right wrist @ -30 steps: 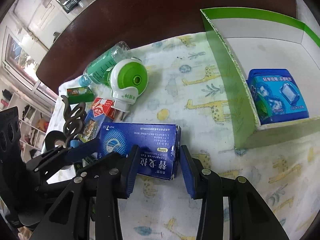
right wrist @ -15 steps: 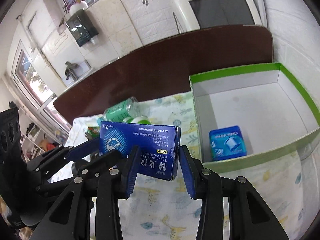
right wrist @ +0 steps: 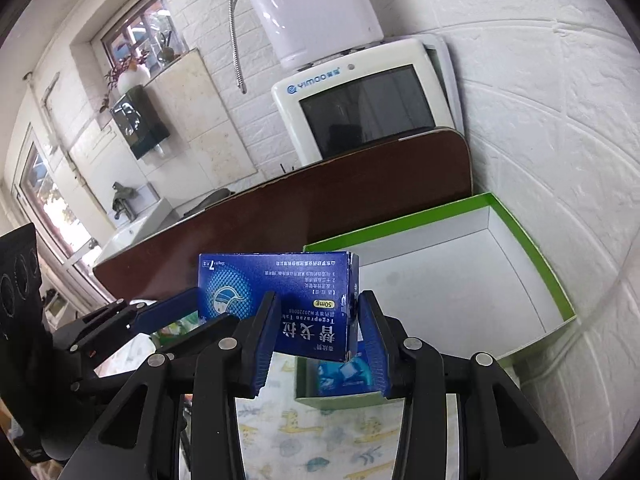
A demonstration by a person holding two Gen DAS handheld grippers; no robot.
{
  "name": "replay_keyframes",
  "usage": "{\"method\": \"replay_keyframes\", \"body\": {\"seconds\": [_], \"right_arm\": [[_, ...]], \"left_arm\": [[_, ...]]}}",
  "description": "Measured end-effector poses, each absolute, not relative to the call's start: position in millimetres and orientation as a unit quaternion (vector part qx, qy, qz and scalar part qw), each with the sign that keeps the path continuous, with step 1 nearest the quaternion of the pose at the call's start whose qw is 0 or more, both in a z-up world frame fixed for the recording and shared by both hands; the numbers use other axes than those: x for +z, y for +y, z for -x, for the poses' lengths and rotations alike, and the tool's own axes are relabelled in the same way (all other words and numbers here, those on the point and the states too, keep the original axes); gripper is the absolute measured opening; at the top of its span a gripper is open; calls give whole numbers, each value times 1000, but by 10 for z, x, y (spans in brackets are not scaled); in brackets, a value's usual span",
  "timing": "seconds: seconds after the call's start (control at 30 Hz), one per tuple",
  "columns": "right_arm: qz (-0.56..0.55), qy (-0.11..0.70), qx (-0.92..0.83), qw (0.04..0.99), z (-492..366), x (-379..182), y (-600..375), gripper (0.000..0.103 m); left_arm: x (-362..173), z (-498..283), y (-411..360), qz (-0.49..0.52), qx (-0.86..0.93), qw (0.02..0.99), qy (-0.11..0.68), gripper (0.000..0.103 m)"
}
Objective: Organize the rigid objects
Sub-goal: 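Lift the medicine box with the right gripper and carry it into the green box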
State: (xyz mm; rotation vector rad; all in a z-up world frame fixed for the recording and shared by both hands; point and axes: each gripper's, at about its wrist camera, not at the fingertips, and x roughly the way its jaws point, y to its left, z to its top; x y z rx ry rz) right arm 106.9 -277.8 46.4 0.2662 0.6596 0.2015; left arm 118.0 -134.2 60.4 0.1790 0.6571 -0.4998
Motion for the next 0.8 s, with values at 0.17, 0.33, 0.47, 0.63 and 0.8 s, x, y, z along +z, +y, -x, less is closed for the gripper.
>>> {"method": "replay_keyframes", "body": {"seconds": [0.17,0.33,0.47,0.63,0.8], "right_arm": [[-141,334,90,928,-1222,325,-2998,43],[-151,354,84,919,-1402,106,-3129,43],[-167,367,83,911,-1520,-55,-3215,43],[-171,379,82,906,-1612,-183,-3259,43],[-176,388,80,901,-1709,-286,-3294,43]], "left_arm": [[443,-1384,-1527,-85,-246,901,346,39],[261,-1528,-1652,-95,-243,894,365,39],[150,-1607,-1709,-102,-242,888,377,39],[43,-1688,-1729,-98,-239,883,393,39],[-62,-1745,-1777,-107,-233,878,405,39]]}}
